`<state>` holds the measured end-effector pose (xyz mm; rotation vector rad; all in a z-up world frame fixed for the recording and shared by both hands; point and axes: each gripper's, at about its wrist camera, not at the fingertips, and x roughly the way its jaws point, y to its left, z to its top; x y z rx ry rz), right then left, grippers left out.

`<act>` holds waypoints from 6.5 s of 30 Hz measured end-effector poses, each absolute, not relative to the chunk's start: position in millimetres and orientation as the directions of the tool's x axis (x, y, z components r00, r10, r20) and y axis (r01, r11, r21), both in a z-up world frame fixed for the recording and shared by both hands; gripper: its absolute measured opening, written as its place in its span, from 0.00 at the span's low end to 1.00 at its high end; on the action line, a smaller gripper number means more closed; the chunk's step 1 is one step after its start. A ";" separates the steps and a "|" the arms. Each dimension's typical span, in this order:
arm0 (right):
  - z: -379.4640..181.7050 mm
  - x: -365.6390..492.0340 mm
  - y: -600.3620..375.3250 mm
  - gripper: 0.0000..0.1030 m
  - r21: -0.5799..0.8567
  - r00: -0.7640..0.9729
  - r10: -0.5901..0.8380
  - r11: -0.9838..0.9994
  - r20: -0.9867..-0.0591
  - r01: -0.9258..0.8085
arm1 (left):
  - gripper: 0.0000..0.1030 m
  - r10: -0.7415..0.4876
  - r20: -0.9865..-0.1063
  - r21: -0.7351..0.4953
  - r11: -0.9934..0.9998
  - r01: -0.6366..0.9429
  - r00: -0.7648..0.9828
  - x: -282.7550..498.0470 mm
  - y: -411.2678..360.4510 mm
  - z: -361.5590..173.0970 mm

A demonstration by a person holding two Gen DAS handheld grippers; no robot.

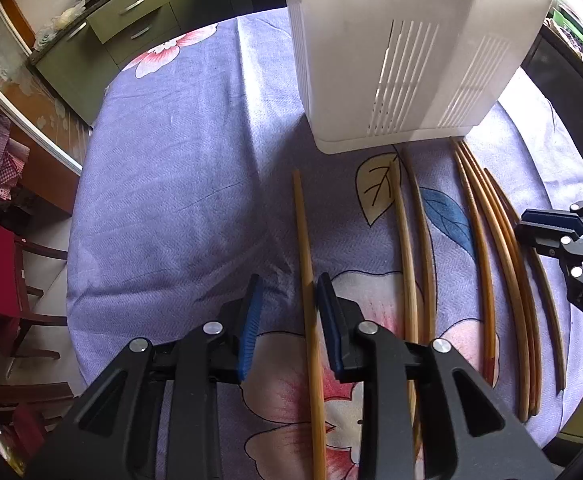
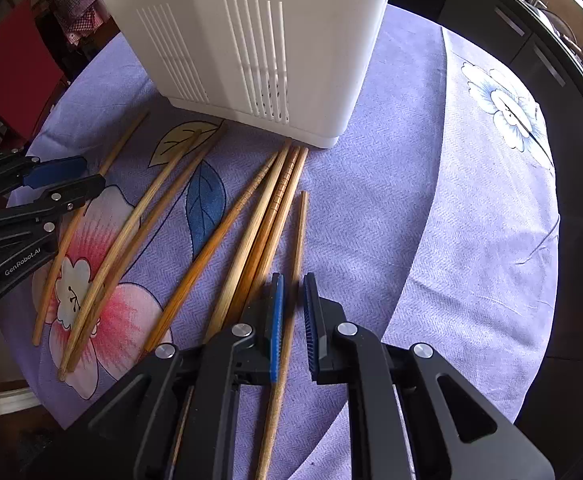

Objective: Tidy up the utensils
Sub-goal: 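Grasp a wooden chopstick with the right gripper while the left gripper lifts its chopstick, then carry both chopsticks upright over the white holder and lower them in, then open both grippers to release the chopsticks and move back to the chopstick pile, then grasp a wooden chopstick with the right gripper while the left gripper grasps another chopstick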

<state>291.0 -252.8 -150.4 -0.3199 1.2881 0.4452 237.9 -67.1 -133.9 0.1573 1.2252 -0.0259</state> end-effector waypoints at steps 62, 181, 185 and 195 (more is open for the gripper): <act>64.2 222.8 -289.3 0.06 0.101 0.561 0.439 0.841 -0.702 -0.532 | 0.06 -0.139 -0.758 -0.006 0.979 0.206 0.637 165.0 -67.6 48.0; -148.7 301.7 -265.0 0.08 0.074 0.262 0.233 0.862 -0.936 -0.502 | 0.23 -0.061 -0.944 -0.007 0.986 0.166 0.325 240.0 -112.9 -133.4; -148.4 301.7 -264.9 0.08 0.070 0.263 0.230 0.861 -0.937 -0.503 | 0.23 -0.045 -0.947 0.008 0.987 0.163 0.319 248.2 -115.2 -139.2; -149.3 300.2 -261.4 0.08 0.064 0.265 0.226 0.860 -0.938 -0.506 | 0.20 -0.023 -0.948 0.034 0.984 0.175 0.317 252.1 -118.9 -140.4</act>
